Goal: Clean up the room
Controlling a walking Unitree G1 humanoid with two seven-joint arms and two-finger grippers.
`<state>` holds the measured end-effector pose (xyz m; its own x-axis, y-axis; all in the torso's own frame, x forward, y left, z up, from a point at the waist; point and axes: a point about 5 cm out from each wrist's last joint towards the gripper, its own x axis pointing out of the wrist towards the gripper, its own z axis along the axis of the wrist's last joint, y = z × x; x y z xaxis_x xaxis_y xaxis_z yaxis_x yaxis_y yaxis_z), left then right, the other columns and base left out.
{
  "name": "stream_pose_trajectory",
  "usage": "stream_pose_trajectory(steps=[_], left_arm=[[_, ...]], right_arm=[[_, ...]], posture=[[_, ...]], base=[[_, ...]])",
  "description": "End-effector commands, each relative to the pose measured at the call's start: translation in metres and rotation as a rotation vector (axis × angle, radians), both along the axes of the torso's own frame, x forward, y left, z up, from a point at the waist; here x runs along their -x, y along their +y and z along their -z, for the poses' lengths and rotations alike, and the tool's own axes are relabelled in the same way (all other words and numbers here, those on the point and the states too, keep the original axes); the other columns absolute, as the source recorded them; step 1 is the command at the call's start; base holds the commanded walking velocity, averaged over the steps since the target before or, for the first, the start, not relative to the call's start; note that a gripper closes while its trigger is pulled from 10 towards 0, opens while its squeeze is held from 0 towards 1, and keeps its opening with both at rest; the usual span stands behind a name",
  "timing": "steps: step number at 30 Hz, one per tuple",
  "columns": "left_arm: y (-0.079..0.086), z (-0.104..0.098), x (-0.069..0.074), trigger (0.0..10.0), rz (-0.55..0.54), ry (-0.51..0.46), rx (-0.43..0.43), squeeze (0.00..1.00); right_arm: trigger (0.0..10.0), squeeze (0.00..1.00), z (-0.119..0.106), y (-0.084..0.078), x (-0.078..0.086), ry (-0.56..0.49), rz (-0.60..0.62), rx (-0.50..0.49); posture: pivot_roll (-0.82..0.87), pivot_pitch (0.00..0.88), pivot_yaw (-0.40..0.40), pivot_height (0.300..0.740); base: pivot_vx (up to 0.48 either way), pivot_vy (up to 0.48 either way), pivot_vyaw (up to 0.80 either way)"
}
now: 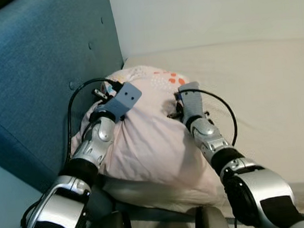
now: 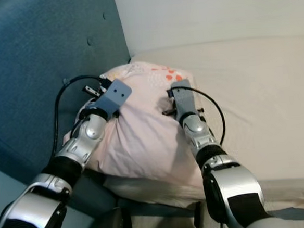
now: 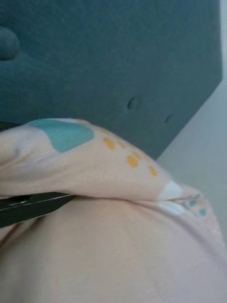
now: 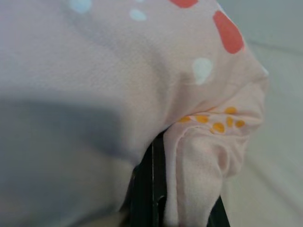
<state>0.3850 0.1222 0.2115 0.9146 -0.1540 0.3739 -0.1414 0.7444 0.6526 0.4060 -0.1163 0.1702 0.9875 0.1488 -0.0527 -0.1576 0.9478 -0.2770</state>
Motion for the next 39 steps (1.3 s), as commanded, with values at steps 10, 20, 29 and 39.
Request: stream_pose_trajectory(steps=[10, 20, 29, 39], left_arm=[[0.015, -0.039, 0.014, 10.0, -0.013, -0.203, -0.025, 0.00], [0.002, -0.038, 0.024, 10.0, 0.049, -0.183, -0.011, 0.00], [-0.002, -0.034, 0.028, 10.0, 0.057, -0.156, 0.014, 0.00], [-0.003, -0.036, 0.030, 10.0, 0.059, -0.156, 0.014, 0.00]], right_arm=[[10.0, 0.00, -0.001, 0.000, -0.001, 0.010, 0.019, 0.053], [10.0, 0.00, 0.015, -0.011, 0.003, 0.062, 0.057, 0.042], [10.0, 0.00, 0.008, -0.010, 0.002, 0.027, 0.040, -0.037], [10.0, 0.00, 0.008, -0.011, 0.002, 0.028, 0.044, -0.029]], posture=[[0.22, 0.203, -0.005, 0.597], [0.23, 0.206, 0.006, 0.597], [0.23, 0.206, 0.011, 0.597], [0.23, 0.204, 0.008, 0.597]], base=[[0.000, 0.000, 0.00], [0.000, 0.000, 0.00], [0.000, 0.000, 0.00], [0.000, 0.000, 0.00]])
